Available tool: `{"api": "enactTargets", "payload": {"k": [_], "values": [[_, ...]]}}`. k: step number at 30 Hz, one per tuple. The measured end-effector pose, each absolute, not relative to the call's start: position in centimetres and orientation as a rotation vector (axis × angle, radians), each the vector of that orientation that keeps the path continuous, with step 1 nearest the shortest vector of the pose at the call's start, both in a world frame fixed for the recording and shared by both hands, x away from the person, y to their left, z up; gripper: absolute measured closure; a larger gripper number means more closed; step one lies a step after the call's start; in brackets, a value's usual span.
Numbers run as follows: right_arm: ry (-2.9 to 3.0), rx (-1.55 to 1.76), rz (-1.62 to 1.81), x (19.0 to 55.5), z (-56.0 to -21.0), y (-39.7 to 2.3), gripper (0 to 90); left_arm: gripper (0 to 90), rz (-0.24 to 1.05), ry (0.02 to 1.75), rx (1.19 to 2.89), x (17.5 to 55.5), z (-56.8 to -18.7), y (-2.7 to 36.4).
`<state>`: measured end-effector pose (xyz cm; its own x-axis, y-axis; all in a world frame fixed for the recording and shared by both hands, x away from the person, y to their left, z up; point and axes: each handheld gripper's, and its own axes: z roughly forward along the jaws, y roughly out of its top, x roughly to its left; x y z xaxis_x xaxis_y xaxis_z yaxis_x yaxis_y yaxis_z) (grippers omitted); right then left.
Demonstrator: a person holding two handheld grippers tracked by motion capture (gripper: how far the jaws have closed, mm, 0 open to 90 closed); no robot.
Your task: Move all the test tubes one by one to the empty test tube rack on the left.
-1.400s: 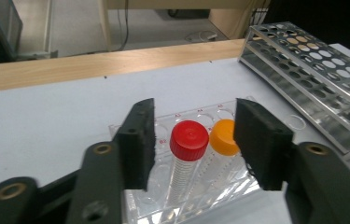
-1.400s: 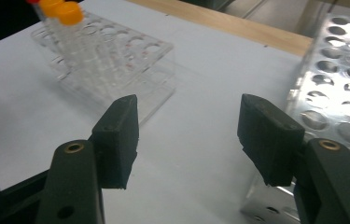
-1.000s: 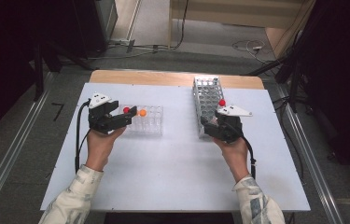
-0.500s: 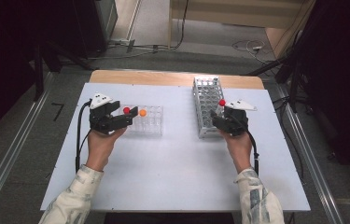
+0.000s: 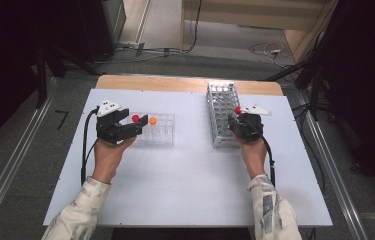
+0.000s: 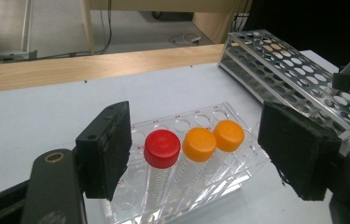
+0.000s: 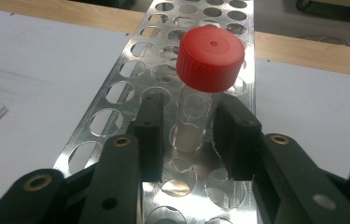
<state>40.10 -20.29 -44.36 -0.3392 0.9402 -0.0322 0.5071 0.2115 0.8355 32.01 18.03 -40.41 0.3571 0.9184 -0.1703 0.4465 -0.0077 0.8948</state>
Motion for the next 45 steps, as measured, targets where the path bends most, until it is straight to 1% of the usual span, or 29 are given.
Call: {"api": "enactTargets", "payload": {"k": [3, 4, 10, 20, 25, 33, 45], "values": [[1.929, 1.341, 1.025, 40.1, -44.4, -20.3, 70.4, 25.9, 0.592, 1.247, 1.623, 32.0, -40.4, 18.1], [1.926, 1.338, 1.025, 40.1, -44.3, -20.3, 70.9, 25.9, 0.592, 1.247, 1.623, 32.0, -40.4, 18.1], [1.918, 1.323, 1.045, 39.8, -43.6, -20.3, 71.3, 24.6, 0.591, 1.249, 1.617, 32.0, -40.4, 18.2], [1.888, 1.255, 1.085, 39.0, -39.7, -20.4, 71.3, 22.5, 0.597, 1.253, 1.621, 32.0, -40.4, 18.1], [1.888, 1.231, 1.104, 38.3, -38.4, -20.3, 71.3, 22.5, 0.597, 1.252, 1.617, 32.0, -40.3, 18.1], [1.926, 1.196, 1.13, 37.5, -38.1, -19.3, 71.3, 22.5, 0.597, 1.246, 1.616, 31.9, -40.3, 18.1], [1.99, 1.117, 1.17, 36.4, -38.0, -16.6, 71.3, 22.5, 0.598, 1.244, 1.61, 31.8, -40.2, 18.0]]}}
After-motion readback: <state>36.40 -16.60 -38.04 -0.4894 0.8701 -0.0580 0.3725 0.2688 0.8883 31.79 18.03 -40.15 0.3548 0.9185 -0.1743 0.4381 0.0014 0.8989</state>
